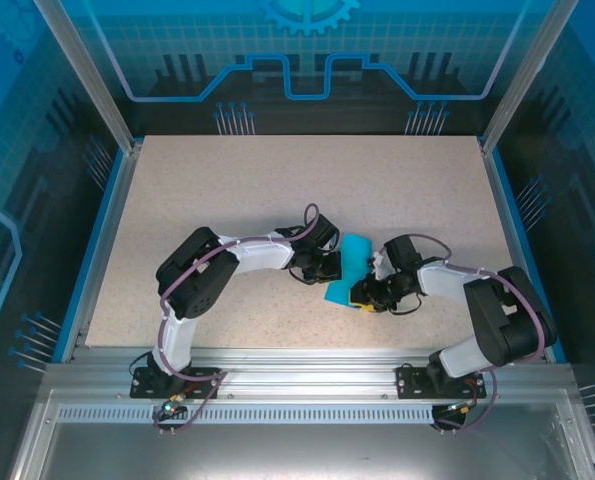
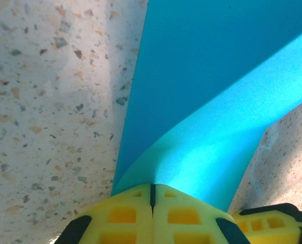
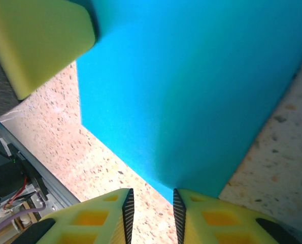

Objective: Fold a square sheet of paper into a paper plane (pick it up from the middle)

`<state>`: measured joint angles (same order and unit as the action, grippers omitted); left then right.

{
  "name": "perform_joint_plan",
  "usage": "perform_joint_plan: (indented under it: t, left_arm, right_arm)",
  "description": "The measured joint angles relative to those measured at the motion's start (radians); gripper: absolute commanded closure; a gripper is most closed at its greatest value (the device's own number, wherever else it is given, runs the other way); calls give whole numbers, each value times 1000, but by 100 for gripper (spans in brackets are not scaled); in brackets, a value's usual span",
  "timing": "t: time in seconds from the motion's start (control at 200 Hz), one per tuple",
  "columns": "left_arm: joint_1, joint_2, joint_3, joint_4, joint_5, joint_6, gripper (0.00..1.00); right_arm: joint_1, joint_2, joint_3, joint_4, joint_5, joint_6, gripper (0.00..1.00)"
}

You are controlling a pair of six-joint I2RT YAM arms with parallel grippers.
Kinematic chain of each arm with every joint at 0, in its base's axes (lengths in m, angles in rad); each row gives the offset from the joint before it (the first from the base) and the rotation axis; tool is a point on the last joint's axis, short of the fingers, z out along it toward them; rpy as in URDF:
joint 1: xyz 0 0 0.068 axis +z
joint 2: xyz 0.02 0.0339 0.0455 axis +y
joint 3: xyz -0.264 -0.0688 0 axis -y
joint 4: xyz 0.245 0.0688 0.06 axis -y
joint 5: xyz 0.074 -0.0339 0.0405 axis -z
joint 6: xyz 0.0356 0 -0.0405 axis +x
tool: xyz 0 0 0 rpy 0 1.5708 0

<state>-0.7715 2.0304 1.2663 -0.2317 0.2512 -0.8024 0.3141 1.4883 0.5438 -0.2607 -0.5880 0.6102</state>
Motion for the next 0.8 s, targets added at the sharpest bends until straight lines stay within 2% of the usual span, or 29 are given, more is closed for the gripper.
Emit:
perform_joint_plan:
  t: [0.245, 0.5, 0.62, 0.8]
  left_arm:
    - [0, 0, 0, -1, 0, 0, 100]
    - [0, 0, 1, -2, 0, 10, 100]
    - [0, 0, 1, -2, 0, 19, 100]
    - [-1, 0, 1, -3, 0, 19, 100]
  right_arm:
    - [0, -8, 1, -10, 7, -1, 71]
    - [1, -80, 1, -45, 11, 0, 68]
    - [1, -54, -10, -42, 16, 0, 72]
    - [-5, -31, -11, -48, 15, -8, 71]
